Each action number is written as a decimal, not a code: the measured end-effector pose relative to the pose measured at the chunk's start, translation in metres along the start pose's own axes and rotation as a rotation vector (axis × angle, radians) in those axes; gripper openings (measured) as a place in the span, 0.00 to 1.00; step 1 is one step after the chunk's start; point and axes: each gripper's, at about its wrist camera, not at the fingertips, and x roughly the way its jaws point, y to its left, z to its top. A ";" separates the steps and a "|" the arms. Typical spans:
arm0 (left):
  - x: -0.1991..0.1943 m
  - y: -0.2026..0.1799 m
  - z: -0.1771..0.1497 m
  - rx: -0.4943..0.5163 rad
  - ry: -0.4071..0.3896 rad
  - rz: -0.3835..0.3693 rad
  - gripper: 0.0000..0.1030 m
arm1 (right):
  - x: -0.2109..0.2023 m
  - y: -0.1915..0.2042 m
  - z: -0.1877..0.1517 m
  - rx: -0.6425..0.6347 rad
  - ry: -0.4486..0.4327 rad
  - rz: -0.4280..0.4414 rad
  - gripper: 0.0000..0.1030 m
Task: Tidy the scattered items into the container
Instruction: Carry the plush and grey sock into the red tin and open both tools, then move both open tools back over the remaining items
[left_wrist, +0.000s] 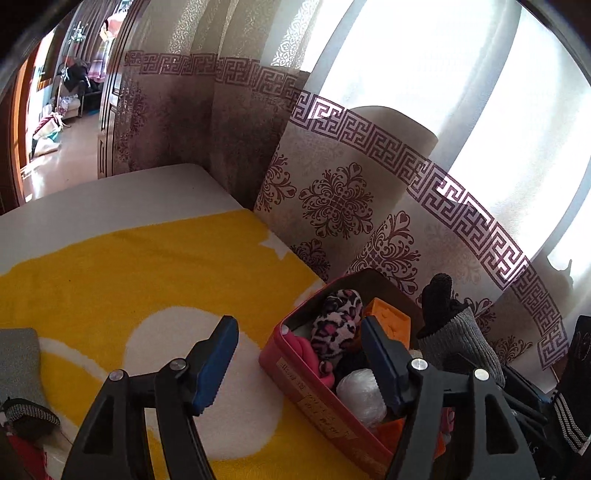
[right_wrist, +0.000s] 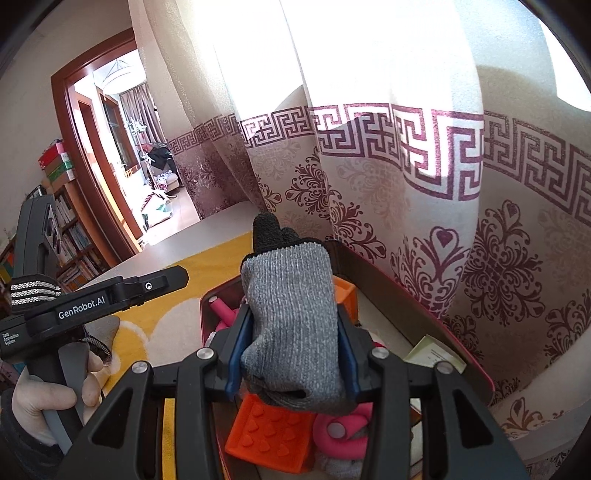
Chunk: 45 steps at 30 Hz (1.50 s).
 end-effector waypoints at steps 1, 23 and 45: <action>-0.004 0.003 -0.001 0.000 -0.008 0.006 0.68 | 0.004 0.005 0.001 -0.013 0.011 0.004 0.47; -0.092 0.094 -0.027 -0.138 -0.090 0.135 0.94 | -0.009 0.054 -0.008 -0.043 -0.002 0.052 0.64; -0.125 0.208 -0.074 -0.157 0.041 0.258 0.94 | 0.026 0.163 -0.060 -0.230 0.177 0.228 0.67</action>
